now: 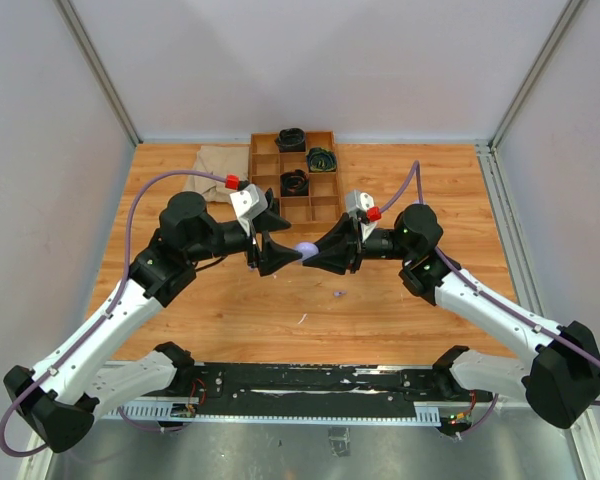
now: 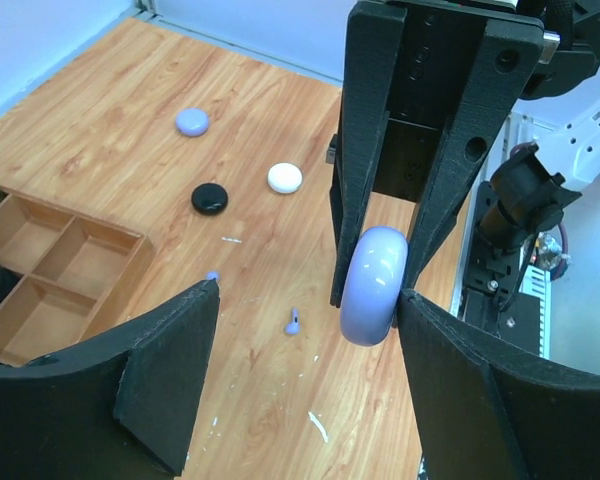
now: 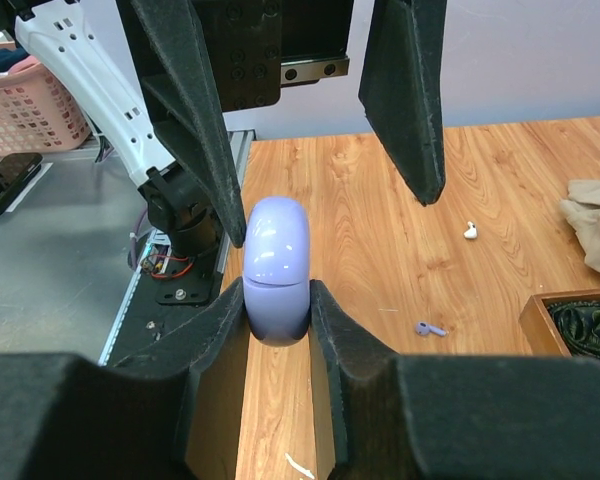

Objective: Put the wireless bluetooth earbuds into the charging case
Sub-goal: Open the charging case, then pick up the earbud from the center of the board.

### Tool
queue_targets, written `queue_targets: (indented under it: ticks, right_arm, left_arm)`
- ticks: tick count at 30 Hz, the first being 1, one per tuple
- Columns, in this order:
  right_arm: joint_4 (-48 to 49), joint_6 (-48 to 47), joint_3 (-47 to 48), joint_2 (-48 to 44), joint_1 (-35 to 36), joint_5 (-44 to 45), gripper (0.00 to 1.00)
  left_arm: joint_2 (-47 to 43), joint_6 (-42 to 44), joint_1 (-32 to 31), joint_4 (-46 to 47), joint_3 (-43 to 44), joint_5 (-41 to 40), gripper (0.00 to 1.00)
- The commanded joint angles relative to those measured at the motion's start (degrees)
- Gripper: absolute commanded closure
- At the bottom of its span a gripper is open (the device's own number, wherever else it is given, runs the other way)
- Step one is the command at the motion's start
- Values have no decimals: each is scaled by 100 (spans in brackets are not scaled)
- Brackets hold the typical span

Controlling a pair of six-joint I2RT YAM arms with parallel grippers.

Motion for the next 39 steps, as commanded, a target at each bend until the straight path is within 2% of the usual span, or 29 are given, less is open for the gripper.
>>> queue_targets:
  ticks: [1, 16, 28, 39]
  right_arm:
    - [82, -88, -88, -155, -67, -133, 91]
    - [-199, -288, -146, -232, -68, 1, 91]
    - [-471, -558, -212, -197, -76, 350, 91]
    - [-697, -1137, -692, -237, -80, 1436, 91]
  left_arm:
    - [-93, -45, -8, 79, 128, -368, 23]
    - [-154, -91, 51, 77, 116, -634, 20]
    - [-285, -240, 110, 136, 20, -1051, 15]
    - [-307, -1017, 298, -35, -302, -2788, 12]
